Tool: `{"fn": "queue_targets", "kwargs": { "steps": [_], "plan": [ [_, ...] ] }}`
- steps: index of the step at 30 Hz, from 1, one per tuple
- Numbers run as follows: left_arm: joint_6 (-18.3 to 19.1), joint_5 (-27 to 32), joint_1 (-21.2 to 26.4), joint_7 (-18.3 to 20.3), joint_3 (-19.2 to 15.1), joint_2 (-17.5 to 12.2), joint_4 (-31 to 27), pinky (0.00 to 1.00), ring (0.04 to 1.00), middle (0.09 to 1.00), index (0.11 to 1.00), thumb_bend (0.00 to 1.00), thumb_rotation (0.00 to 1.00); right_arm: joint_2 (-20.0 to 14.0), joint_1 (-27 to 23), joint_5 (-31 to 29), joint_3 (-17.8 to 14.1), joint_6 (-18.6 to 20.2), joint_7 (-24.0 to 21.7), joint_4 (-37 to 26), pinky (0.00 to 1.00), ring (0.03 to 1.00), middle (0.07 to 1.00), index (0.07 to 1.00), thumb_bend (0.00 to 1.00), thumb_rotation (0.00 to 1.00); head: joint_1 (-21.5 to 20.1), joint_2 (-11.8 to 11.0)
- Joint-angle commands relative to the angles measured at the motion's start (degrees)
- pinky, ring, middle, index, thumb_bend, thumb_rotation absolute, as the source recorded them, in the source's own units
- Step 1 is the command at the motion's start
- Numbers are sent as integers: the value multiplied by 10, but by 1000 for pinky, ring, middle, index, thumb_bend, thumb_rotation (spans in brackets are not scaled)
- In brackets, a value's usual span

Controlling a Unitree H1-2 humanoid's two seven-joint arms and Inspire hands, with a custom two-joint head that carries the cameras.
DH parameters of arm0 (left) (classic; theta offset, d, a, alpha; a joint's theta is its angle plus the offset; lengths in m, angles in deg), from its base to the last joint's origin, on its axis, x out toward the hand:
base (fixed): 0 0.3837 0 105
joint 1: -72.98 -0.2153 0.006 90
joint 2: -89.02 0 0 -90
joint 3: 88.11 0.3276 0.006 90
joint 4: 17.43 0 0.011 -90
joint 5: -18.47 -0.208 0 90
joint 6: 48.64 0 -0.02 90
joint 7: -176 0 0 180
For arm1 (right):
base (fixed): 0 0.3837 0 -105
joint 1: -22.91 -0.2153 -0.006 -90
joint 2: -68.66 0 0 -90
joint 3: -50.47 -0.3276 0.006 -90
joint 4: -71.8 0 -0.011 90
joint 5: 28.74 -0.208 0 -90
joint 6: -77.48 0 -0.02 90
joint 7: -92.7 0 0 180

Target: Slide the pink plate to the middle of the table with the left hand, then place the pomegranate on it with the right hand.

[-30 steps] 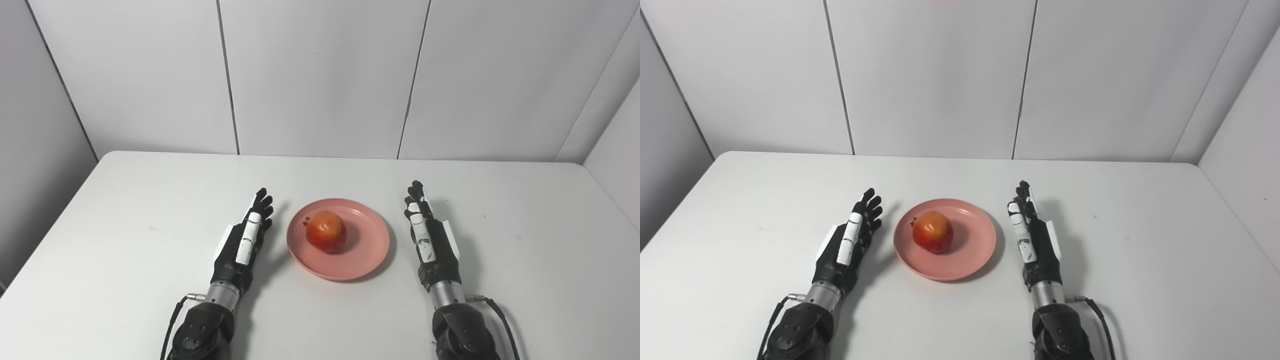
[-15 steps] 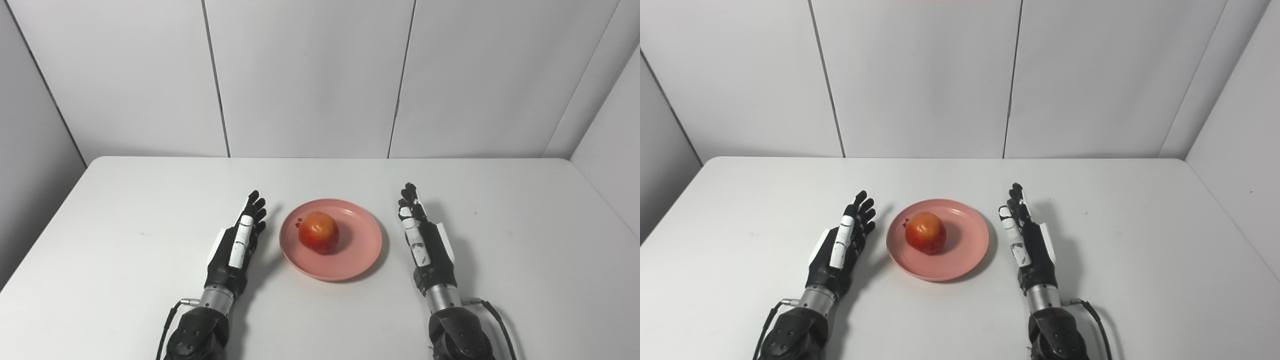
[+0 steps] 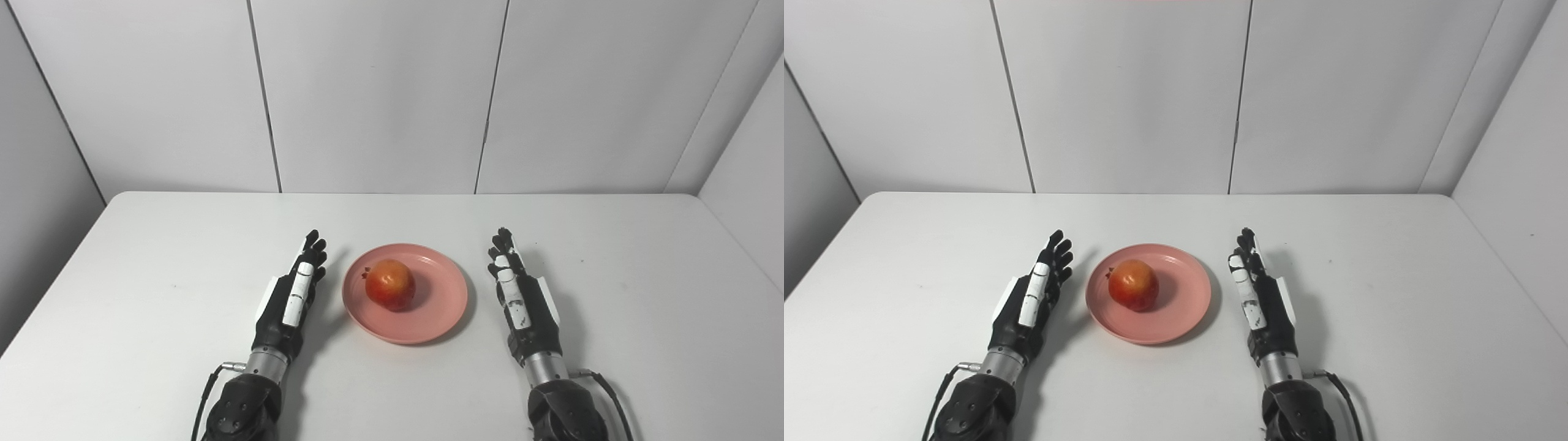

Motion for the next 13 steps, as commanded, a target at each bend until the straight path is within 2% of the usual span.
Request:
{"fn": "queue_targets", "kwargs": {
  "steps": [1,9,13],
  "plan": [
    [-22,-2,10,-3,-1,-3,7,1000,1000,1000,1000,668,1000,-5,-14,-3,-4,-6,-4,3,1000,1000,1000,1000,754,899,0,-1],
    [-28,-2,10,-1,-3,-4,10,1000,1000,1000,1000,672,1000,-3,-11,-3,-6,-12,-1,4,1000,1000,1000,1000,718,894,1,1],
    [-32,-2,10,0,-3,-5,8,1000,1000,1000,1000,659,1000,-2,-10,-3,-5,-5,-1,-1,1000,1000,1000,1000,733,891,2,1]
  ]
}}
